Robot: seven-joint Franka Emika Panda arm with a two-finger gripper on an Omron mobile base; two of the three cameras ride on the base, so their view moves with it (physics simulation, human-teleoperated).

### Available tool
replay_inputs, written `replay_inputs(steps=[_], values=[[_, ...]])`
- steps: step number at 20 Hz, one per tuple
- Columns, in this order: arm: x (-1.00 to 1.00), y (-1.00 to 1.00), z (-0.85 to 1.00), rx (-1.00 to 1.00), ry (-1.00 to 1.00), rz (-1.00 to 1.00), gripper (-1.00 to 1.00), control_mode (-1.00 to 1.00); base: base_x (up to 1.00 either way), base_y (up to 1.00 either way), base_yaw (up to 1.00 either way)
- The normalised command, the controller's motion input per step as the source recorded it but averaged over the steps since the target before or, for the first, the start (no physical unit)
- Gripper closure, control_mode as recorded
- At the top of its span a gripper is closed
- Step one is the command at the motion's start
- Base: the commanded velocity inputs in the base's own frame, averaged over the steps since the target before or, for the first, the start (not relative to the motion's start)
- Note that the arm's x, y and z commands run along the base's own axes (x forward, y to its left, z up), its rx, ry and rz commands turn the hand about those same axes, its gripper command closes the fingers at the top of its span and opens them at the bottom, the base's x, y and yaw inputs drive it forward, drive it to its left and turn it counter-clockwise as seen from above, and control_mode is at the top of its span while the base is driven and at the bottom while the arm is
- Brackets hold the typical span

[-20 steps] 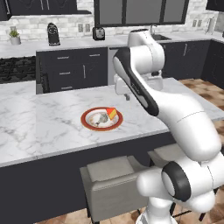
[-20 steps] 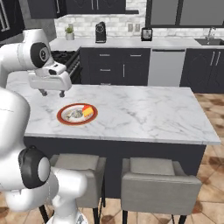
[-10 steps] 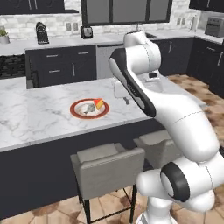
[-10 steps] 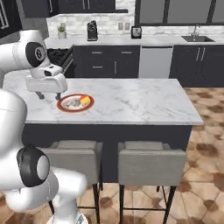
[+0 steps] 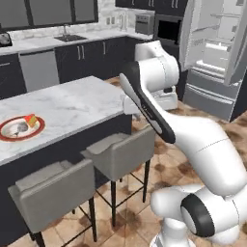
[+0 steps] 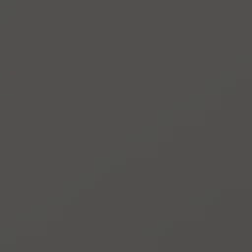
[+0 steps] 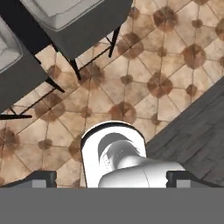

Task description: Take the cheese, fish, and broccoli from the fridge and place them on the plate on the dining counter to create an appetizer plate.

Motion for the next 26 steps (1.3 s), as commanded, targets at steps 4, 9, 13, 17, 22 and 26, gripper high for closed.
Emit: replay_inputs(steps=[4, 9, 13, 17, 22, 26], values=[[0.0, 0.0, 0.0, 0.0, 0.0, 0.0, -1.0, 1.0, 0.0, -0.61, -0.75], [0.0, 0.0, 0.0, 0.0, 0.0, 0.0, -1.0, 1.0, 0.03, -0.88, -0.66], [0.0, 0.0, 0.0, 0.0, 0.0, 0.0, -1.0, 1.0, 0.23, -1.0, -0.55], [0.0, 0.0, 0.0, 0.0, 0.0, 0.0, -1.0, 1.0, 0.9, -0.99, -0.33], [0.0, 0.0, 0.0, 0.0, 0.0, 0.0, -1.0, 1.0, 1.0, -0.68, -0.06], [0.0, 0.0, 0.0, 0.0, 0.0, 0.0, -1.0, 1.0, 1.0, -0.2, 0.0]])
